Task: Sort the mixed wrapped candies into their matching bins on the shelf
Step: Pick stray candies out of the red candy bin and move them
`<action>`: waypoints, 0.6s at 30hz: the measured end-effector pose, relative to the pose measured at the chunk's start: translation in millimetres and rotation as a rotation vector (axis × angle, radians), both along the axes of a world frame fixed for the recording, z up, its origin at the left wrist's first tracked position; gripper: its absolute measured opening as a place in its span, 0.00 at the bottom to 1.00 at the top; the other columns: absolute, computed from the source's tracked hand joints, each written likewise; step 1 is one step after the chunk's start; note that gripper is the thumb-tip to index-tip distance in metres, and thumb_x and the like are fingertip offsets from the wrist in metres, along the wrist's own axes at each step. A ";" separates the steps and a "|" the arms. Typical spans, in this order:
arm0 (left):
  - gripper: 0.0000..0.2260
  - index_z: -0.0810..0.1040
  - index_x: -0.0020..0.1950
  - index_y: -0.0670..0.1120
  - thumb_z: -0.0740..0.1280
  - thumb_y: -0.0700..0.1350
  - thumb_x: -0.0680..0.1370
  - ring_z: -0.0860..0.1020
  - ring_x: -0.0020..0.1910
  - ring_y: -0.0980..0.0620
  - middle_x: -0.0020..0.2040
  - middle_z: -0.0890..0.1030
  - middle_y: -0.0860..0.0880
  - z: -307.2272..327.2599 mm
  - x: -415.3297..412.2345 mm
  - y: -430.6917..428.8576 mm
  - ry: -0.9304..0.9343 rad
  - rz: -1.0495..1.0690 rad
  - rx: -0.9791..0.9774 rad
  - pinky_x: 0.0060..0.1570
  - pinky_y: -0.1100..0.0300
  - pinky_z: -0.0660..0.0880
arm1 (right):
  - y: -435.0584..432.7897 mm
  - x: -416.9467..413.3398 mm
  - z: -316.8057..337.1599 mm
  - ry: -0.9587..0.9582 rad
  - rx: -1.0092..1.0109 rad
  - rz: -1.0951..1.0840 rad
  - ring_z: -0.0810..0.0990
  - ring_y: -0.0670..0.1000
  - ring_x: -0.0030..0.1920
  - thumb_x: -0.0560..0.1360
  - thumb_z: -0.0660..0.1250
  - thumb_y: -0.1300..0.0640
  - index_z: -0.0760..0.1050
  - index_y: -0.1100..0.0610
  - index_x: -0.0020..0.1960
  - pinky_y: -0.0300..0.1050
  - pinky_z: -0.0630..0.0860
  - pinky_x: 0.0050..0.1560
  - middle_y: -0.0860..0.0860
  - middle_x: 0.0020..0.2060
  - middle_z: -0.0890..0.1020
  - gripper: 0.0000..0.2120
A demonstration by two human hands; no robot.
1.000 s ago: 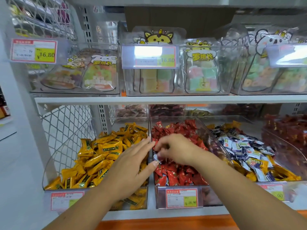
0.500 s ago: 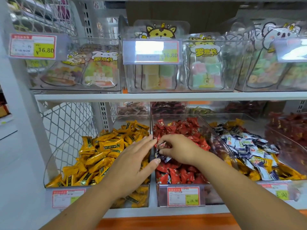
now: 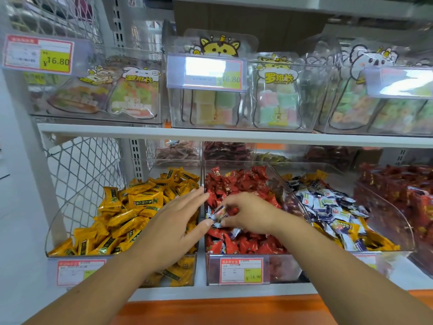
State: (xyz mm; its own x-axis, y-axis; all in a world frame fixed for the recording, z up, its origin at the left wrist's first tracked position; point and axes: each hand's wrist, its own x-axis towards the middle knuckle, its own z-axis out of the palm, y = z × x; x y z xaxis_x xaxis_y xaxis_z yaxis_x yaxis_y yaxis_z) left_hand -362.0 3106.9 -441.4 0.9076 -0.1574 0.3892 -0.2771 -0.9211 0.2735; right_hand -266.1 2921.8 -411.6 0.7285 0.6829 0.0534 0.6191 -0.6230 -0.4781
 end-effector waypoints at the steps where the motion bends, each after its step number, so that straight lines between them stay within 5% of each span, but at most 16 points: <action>1: 0.29 0.50 0.76 0.64 0.47 0.68 0.76 0.38 0.67 0.77 0.75 0.44 0.69 -0.5 -0.3 0.0 0.001 0.002 -0.002 0.66 0.73 0.38 | 5.1 -2.3 -5.7 -0.004 -0.033 0.031 0.74 0.40 0.38 0.74 0.71 0.56 0.79 0.50 0.49 0.32 0.66 0.36 0.41 0.38 0.76 0.05; 4: 0.28 0.51 0.76 0.64 0.48 0.67 0.77 0.39 0.67 0.78 0.75 0.45 0.69 -0.9 -1.2 -0.4 0.004 0.002 -0.016 0.66 0.72 0.39 | 15.0 -2.5 -14.2 -0.053 -0.049 0.030 0.77 0.48 0.48 0.75 0.70 0.57 0.76 0.50 0.52 0.42 0.72 0.46 0.46 0.47 0.79 0.07; 8: 0.29 0.51 0.76 0.65 0.47 0.69 0.76 0.38 0.67 0.78 0.73 0.44 0.72 -0.2 -0.1 0.9 0.013 0.006 -0.018 0.66 0.72 0.39 | 5.2 0.8 -2.1 -0.102 0.093 -0.041 0.79 0.47 0.47 0.74 0.70 0.56 0.77 0.49 0.49 0.49 0.76 0.52 0.45 0.46 0.82 0.05; 15: 0.35 0.51 0.76 0.65 0.41 0.74 0.70 0.35 0.64 0.80 0.72 0.44 0.71 2.7 7.7 0.8 -0.005 0.031 -0.009 0.64 0.75 0.37 | -63.1 21.0 33.4 -0.462 0.364 -0.454 0.81 0.51 0.49 0.74 0.70 0.59 0.82 0.52 0.55 0.40 0.70 0.45 0.50 0.48 0.84 0.10; 18: 0.37 0.51 0.76 0.65 0.39 0.74 0.68 0.35 0.65 0.79 0.72 0.43 0.70 3.3 11.1 -1.6 0.008 0.034 -0.027 0.64 0.73 0.37 | -109.6 39.0 29.9 -0.447 0.309 -0.610 0.81 0.54 0.53 0.75 0.69 0.58 0.81 0.54 0.58 0.41 0.69 0.45 0.53 0.52 0.84 0.12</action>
State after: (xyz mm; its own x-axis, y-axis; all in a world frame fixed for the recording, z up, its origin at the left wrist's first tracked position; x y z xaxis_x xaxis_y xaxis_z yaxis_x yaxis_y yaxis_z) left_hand -350.9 3105.3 -438.1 0.9152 -0.1157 0.3860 -0.2432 -0.9224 0.3001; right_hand -227.1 2812.3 -381.6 0.8328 0.0804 0.5478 0.3867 -0.7925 -0.4716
